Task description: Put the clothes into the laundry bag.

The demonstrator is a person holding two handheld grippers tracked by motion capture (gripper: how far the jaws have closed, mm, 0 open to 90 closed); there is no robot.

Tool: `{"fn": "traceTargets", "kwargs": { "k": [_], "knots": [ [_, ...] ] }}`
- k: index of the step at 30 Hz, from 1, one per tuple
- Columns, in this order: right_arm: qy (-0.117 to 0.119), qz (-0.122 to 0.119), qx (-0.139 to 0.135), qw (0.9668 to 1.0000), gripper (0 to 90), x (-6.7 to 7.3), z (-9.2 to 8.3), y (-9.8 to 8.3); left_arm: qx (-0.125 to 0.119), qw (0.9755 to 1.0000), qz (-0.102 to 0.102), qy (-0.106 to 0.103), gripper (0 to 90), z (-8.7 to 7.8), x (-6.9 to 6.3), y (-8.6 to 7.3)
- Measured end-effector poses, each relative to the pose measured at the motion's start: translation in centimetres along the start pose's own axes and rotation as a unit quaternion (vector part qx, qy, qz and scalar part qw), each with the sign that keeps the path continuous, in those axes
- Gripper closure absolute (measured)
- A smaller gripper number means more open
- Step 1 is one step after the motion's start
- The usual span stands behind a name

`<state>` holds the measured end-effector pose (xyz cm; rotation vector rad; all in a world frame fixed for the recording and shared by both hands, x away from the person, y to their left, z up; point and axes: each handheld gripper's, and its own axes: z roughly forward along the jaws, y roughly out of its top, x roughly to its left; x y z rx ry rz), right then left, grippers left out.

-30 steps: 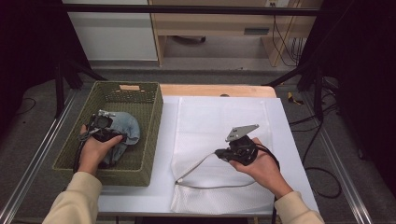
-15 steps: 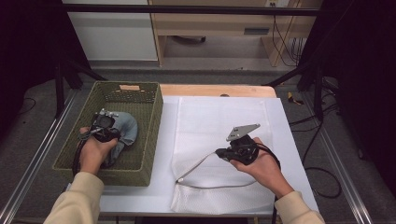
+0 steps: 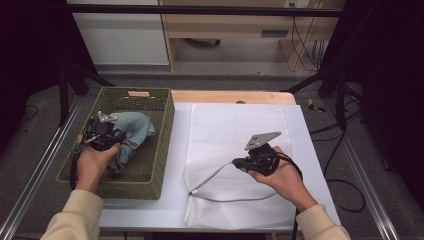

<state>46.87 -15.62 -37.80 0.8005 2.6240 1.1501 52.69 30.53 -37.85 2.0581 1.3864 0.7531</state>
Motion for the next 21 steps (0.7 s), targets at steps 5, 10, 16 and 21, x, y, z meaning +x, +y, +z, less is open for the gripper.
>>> {"fn": "traceTargets", "kwargs": {
  "k": [5,10,16,21],
  "knots": [
    [0.002,0.001,0.003,1.0000,89.3,0.0,0.1,0.0,-0.013,0.9999,-0.006,-0.007,68.7,-0.4,0.4,-0.3],
    [0.006,0.003,0.001,1.0000,89.3,-0.1,0.2,0.0,-0.022,0.9996,-0.011,-0.012,68.7,-1.0,0.4,-0.5],
    [0.019,-0.003,-0.005,0.9998,89.4,-0.2,0.6,0.1,-0.062,0.9978,-0.013,-0.021,68.7,-2.3,0.2,-0.2],
    [0.020,-0.001,0.001,0.9998,89.4,-0.3,1.4,-0.2,-0.084,0.9961,-0.007,-0.025,68.7,-3.3,0.0,-0.1]
  ]
}}
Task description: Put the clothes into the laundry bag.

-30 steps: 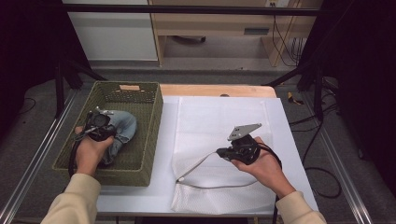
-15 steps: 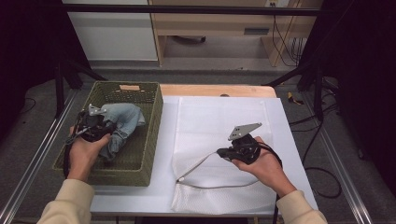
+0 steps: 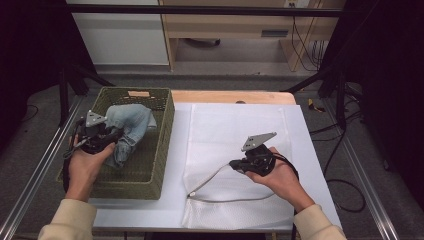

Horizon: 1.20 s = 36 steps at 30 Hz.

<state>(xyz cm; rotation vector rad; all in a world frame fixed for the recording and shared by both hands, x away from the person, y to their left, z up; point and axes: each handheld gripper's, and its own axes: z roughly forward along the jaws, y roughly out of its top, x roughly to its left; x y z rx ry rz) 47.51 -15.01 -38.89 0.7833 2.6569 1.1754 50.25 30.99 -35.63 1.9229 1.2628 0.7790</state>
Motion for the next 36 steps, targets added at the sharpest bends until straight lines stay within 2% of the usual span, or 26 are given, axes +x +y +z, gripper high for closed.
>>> {"fn": "traceTargets", "kwargs": {
  "k": [3,8,13,20,30,36],
  "knots": [
    [0.003,-0.002,0.002,1.0000,89.4,-0.1,0.2,0.2,-0.006,0.9999,-0.005,-0.007,68.8,-0.3,0.0,0.2],
    [0.003,0.000,0.003,1.0000,89.5,-0.4,0.2,0.1,-0.013,0.9999,0.002,-0.009,68.8,-0.5,-0.4,0.4],
    [0.002,0.026,-0.010,0.9996,89.4,-1.0,-0.1,0.2,-0.023,0.9997,0.000,-0.010,68.8,-0.9,-0.5,0.7],
    [0.006,0.045,-0.019,0.9988,89.5,-1.8,0.1,0.3,-0.038,0.9992,0.003,-0.013,68.8,-1.7,-0.5,1.1],
    [0.016,0.033,-0.014,0.9992,89.5,-1.4,-0.3,0.9,-0.057,0.9981,0.014,-0.020,68.8,-2.6,-1.2,1.7],
    [0.011,0.021,-0.003,0.9997,89.5,-1.0,-0.5,1.1,-0.060,0.9978,0.020,-0.020,68.7,-3.0,-1.2,1.8]
  ]
}}
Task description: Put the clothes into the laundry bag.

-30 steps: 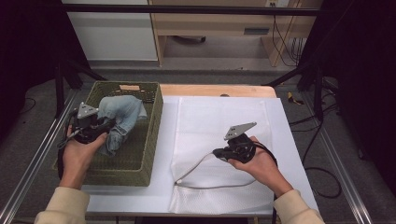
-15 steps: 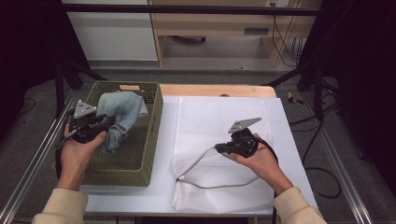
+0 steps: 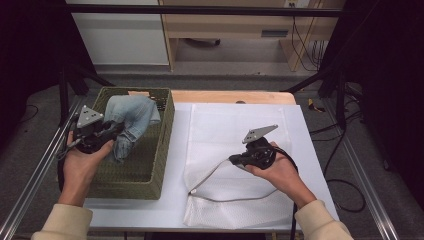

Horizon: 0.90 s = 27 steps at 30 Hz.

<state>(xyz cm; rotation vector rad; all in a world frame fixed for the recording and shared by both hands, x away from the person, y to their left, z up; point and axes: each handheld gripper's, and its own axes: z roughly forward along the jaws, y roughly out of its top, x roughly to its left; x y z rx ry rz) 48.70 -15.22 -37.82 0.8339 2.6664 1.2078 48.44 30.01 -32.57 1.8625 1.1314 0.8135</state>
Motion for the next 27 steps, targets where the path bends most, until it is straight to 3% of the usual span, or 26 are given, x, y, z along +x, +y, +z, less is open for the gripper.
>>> {"fn": "traceTargets", "kwargs": {
  "k": [14,27],
  "knots": [
    [-0.012,-0.005,-0.017,0.9998,89.5,0.1,-1.9,1.0,-0.002,1.0000,0.001,0.003,68.7,-0.1,0.1,0.1],
    [-0.014,-0.007,-0.013,0.9998,89.5,0.1,-1.9,1.1,-0.011,0.9999,0.004,0.004,68.7,-0.2,0.0,0.4]
  ]
}}
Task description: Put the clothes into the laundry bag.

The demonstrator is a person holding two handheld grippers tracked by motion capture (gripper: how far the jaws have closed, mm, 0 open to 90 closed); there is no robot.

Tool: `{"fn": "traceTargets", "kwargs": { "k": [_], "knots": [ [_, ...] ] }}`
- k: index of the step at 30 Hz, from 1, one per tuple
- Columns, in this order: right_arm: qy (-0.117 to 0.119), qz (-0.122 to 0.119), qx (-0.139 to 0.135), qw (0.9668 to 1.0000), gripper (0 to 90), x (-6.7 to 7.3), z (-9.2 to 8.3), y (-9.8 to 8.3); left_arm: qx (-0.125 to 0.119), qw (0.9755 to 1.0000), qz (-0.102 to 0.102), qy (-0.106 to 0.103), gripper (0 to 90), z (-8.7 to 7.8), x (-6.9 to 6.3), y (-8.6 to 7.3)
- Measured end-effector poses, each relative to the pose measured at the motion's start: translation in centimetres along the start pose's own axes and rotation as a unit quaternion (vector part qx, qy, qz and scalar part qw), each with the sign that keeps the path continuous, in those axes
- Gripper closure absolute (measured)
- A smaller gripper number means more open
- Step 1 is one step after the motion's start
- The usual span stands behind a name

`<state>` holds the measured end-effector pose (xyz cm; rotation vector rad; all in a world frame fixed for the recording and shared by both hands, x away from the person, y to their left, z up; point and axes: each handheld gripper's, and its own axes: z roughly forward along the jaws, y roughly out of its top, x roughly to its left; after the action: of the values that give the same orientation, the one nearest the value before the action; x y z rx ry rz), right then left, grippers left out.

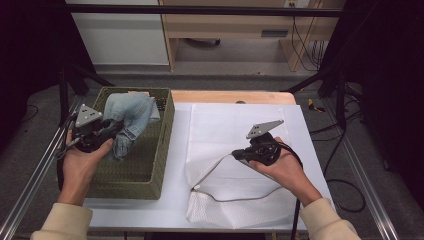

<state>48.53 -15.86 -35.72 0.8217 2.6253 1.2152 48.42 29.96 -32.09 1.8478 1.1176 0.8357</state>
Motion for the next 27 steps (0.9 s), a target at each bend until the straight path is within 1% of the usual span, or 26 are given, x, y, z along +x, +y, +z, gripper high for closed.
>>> {"fn": "traceTargets", "kwargs": {
  "k": [2,9,13,16,20,21,22,23,24,27],
  "knots": [
    [0.000,0.002,-0.004,1.0000,89.5,0.0,-0.1,0.0,-0.008,1.0000,0.001,0.002,68.7,-0.2,-0.1,0.1],
    [0.001,0.000,-0.007,1.0000,89.5,0.1,-0.2,0.0,-0.021,0.9998,0.006,0.001,68.7,-0.6,-0.4,0.6],
    [-0.007,0.001,-0.009,0.9999,89.5,0.1,-0.3,0.1,-0.026,0.9996,0.013,-0.002,68.7,-0.7,-0.8,0.8],
    [-0.007,0.000,-0.009,0.9999,89.5,0.1,-0.3,0.1,-0.029,0.9994,0.019,-0.005,68.7,-0.7,-1.2,1.0],
    [-0.008,0.000,-0.008,0.9999,89.5,0.1,-0.4,0.2,-0.034,0.9992,0.020,-0.010,68.7,-0.6,-1.7,1.3],
    [-0.007,0.000,-0.008,0.9999,89.5,0.1,-0.4,0.1,-0.035,0.9990,0.023,-0.013,68.7,-0.6,-1.8,1.4],
    [-0.007,0.000,-0.008,0.9999,89.5,0.1,-0.5,0.1,-0.037,0.9990,0.022,-0.014,68.7,-0.6,-1.9,1.5],
    [-0.007,-0.001,-0.009,0.9999,89.5,0.0,-0.5,0.1,-0.033,0.9992,0.020,-0.010,68.7,-0.7,-2.1,1.6],
    [-0.007,-0.001,-0.008,0.9999,89.5,0.0,-0.5,0.1,-0.042,0.9986,0.025,-0.019,68.7,-0.5,-2.1,1.7],
    [-0.006,-0.001,-0.008,0.9999,89.5,0.0,-0.5,0.1,-0.047,0.9983,0.024,-0.024,68.7,-0.2,-2.3,2.0]
  ]
}}
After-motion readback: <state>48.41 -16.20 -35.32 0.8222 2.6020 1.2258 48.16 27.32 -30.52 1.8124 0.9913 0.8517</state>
